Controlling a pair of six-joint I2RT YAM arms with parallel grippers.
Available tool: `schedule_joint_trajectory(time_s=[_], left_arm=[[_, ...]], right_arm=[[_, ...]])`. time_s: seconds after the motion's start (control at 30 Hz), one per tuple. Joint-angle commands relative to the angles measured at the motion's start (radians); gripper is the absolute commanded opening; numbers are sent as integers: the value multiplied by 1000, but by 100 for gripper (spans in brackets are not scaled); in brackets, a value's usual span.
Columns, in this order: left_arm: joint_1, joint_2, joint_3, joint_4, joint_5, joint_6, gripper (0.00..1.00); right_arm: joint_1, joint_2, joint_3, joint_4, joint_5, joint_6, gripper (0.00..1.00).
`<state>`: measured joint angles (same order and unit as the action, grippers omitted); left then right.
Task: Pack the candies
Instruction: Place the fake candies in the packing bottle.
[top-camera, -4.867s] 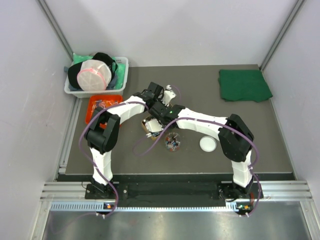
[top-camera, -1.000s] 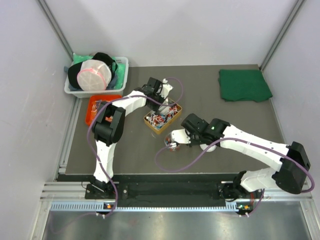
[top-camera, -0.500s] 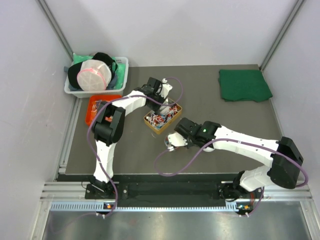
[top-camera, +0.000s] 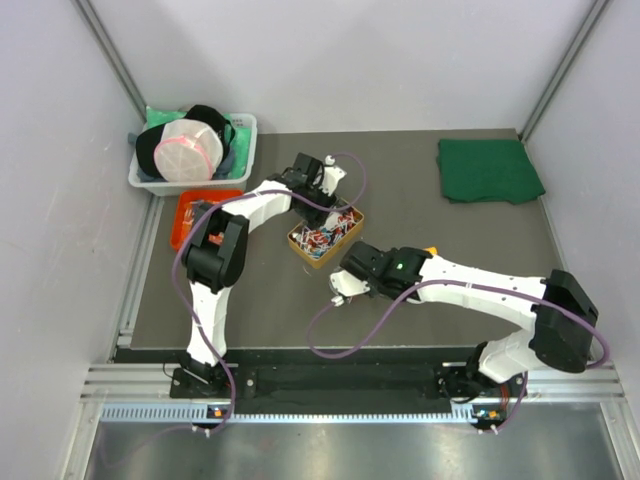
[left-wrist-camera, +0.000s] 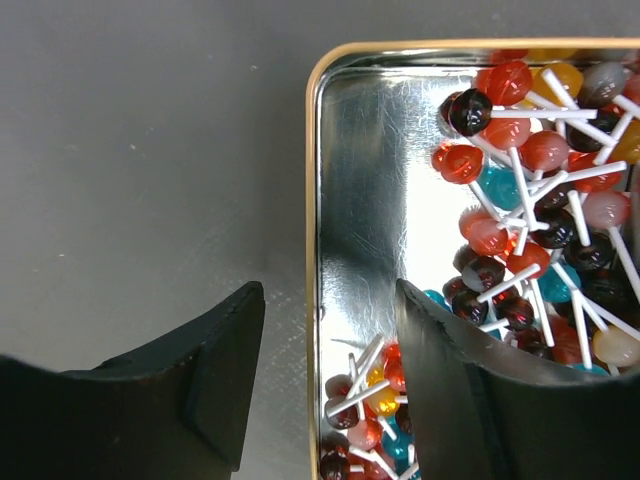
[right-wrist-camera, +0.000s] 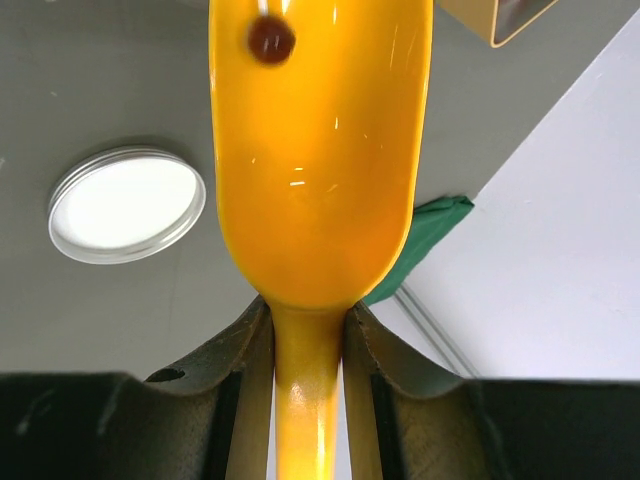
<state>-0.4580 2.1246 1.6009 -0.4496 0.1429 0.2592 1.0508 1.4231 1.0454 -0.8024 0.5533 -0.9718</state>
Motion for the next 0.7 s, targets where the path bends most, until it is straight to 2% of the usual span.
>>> schedule_joint_trajectory(time_s=[0.0,0.3,0.43,0.53,0.57,0.6,0.67], left_arm=[[5,-89,24,3,23,-6,62],[15,-140,22,-11,32,-5,67],[27,-175,11,-17,53,-8,74],[50,-216,-5,-26,128,-17,75],[61,-245,-12,-27,168,-20,72],[79,-262,-19,-27,257,-20,70],[93,-314,-56,-18,337,-21,65]], right_arm=[[32,14,30,31,68,-28,0],[48,8,24,45,99,-41,0],[48,-33,50,20,63,-10,0],[14,-91,118,-38,-57,56,0],[-9,-111,137,-46,-155,71,0],[-53,-127,149,-49,-203,96,0],[-104,-173,160,-20,-300,114,0]])
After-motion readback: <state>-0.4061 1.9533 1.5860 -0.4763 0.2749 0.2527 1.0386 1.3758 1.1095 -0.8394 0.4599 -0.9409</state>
